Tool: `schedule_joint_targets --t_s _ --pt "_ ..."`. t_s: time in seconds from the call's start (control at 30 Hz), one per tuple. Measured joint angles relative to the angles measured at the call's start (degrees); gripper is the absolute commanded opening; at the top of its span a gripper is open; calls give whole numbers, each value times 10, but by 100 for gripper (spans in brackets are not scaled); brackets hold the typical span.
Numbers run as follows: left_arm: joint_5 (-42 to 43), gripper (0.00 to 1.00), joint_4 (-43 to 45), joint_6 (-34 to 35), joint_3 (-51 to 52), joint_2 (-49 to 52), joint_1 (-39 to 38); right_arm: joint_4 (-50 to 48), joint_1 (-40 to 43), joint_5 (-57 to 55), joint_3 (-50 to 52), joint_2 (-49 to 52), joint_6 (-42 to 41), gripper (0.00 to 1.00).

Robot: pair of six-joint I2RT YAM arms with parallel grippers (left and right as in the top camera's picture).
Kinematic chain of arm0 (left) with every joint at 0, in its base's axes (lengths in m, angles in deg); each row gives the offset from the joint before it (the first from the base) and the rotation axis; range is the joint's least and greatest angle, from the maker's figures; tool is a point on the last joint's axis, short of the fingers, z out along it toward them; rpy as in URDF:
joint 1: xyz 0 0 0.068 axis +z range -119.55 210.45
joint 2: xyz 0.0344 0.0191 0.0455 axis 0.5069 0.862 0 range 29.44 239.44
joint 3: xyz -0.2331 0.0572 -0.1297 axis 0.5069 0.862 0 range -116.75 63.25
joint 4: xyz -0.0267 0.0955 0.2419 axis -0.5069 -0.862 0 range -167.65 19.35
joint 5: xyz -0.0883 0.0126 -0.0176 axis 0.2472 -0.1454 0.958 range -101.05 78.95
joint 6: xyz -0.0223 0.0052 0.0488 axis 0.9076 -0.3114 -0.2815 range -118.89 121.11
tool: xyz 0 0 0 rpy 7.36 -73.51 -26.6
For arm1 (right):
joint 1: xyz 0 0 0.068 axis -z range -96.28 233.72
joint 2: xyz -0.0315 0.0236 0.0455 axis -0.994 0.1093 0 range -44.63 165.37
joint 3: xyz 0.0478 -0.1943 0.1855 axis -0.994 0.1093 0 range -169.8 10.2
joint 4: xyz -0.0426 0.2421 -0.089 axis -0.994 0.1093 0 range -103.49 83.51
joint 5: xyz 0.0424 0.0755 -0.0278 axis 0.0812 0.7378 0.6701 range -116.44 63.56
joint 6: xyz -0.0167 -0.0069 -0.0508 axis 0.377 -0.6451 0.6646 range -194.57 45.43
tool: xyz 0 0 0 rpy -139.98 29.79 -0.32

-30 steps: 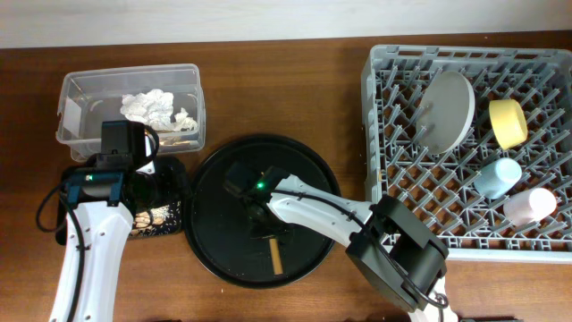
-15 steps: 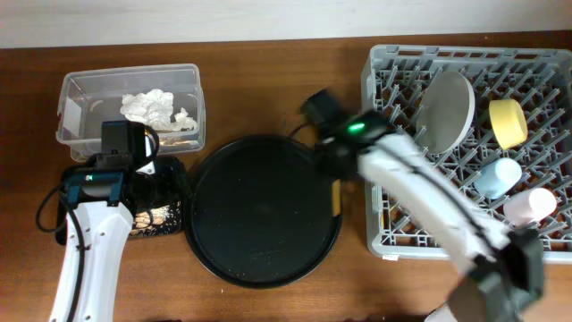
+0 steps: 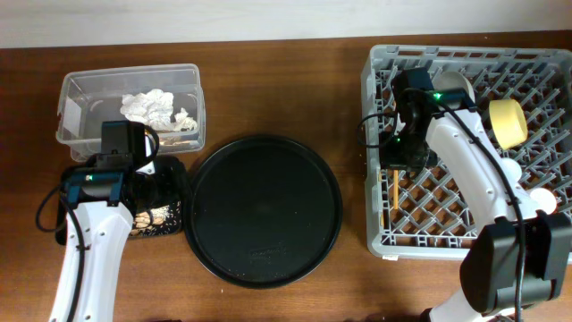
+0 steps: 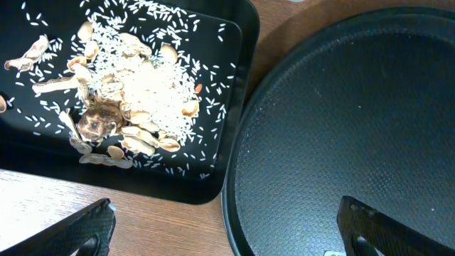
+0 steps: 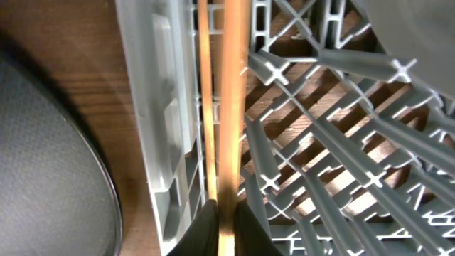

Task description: Sort waste into correct bins and load items into the dishwasher rack

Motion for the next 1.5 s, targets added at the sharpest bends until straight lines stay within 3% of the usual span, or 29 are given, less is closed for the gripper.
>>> schedule_joint_targets --t_s 0.43,0.47,0.5,0.6,0.77,0.83,0.9,0.93,0.97,1.0,1.07,1.17,1.5 --pt "5 99 1 0 0 0 0 -1 0 50 4 -7 4 21" --pt "8 99 9 -1 0 0 0 -13 2 62 6 -20 6 26" --pt "14 99 23 -8 0 0 0 -26 5 77 7 -38 19 41" --pt "35 99 36 -27 0 0 0 -26 30 117 7 -110 75 55" --pt "61 99 -87 -38 -2 0 0 59 54 128 8 -118 107 59" --pt "63 99 -104 -44 -2 0 0 48 54 129 21 -133 109 60" --pt "65 99 -97 -48 9 -22 0 2 54 128 88 -215 108 65" --pt "65 99 -79 -48 21 -47 0 -35 54 126 125 -254 111 72" --pt "65 99 -54 -49 46 -86 0 -61 54 126 172 -310 112 96" --pt "65 99 -36 -50 70 -130 0 -93 54 126 215 -361 114 98" --pt "65 99 27 -50 141 -264 0 -127 54 123 292 -474 117 98" --pt "65 99 51 -50 196 -410 0 -110 54 117 341 -584 117 98" --pt "65 99 52 -50 204 -452 0 -96 54 113 342 -591 118 98"
